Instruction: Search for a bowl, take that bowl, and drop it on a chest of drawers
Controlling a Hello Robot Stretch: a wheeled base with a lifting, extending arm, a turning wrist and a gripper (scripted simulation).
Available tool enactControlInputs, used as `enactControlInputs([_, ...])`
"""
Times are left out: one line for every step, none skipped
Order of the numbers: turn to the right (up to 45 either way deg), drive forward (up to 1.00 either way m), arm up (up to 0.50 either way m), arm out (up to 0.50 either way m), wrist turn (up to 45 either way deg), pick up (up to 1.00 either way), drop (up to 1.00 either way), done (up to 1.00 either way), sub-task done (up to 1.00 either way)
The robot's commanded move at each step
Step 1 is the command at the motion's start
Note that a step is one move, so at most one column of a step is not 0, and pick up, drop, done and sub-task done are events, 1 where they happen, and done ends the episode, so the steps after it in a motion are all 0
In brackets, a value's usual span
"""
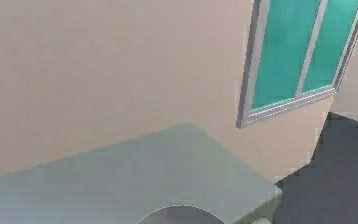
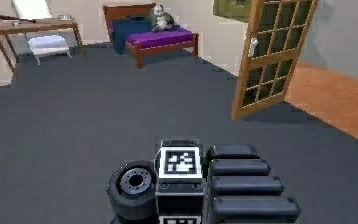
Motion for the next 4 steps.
enactControlInputs([-45.0,0.00,0.00,0.00,0.0,0.00,0.00,0.00,0.00])
enactControlInputs([-45.0,0.00,0.00,0.00,0.0,0.00,0.00,0.00,0.00])
enactControlInputs([-39.0,0.00,0.00,0.00,0.0,0.00,0.00,0.00,0.00])
enactControlInputs([0.0,0.00,0.00,0.32,0.0,0.00,0.00,0.00,0.00])
